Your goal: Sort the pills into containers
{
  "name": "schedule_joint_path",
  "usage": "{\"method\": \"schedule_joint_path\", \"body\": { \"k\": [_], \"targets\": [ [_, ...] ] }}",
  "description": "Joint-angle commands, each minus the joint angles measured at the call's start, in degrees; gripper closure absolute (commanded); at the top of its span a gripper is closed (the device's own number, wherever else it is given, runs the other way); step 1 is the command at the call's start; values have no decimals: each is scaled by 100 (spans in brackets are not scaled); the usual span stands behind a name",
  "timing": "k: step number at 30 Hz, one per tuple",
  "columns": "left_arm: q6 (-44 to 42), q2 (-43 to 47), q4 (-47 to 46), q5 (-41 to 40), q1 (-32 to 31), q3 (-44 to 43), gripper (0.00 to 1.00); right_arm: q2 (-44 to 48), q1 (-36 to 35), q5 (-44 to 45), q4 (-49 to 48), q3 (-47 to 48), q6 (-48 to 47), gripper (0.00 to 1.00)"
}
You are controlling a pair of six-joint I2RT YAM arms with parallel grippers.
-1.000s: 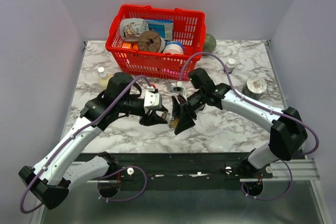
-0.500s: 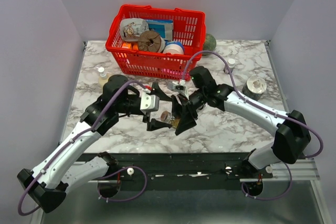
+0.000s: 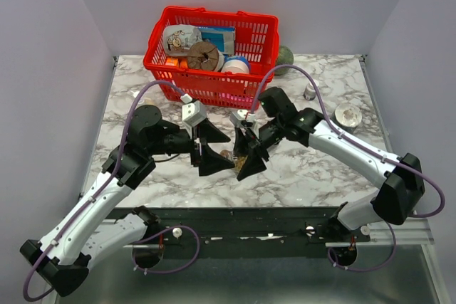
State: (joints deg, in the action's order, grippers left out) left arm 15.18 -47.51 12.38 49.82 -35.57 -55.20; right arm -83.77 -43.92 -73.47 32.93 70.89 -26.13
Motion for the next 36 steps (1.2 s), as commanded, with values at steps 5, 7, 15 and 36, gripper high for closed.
{"method": "schedule_joint_path", "body": {
  "k": [5,7,15,36],
  "targets": [
    [522,-321,1028,-358,24,-333,11,36,-38,281,197,162,-261,99],
    [337,-321,1336,-499,15,-360,12,18,-38,298,197,162,-252,99],
    [-50,-294,2005,-1097,-55,-500,19,-148,-38,439,126,214,-138,100],
    [64,-374,2313,-1660,-134,-431,100,-307,-38,1203,-216,215,337,17]
  ]
}}
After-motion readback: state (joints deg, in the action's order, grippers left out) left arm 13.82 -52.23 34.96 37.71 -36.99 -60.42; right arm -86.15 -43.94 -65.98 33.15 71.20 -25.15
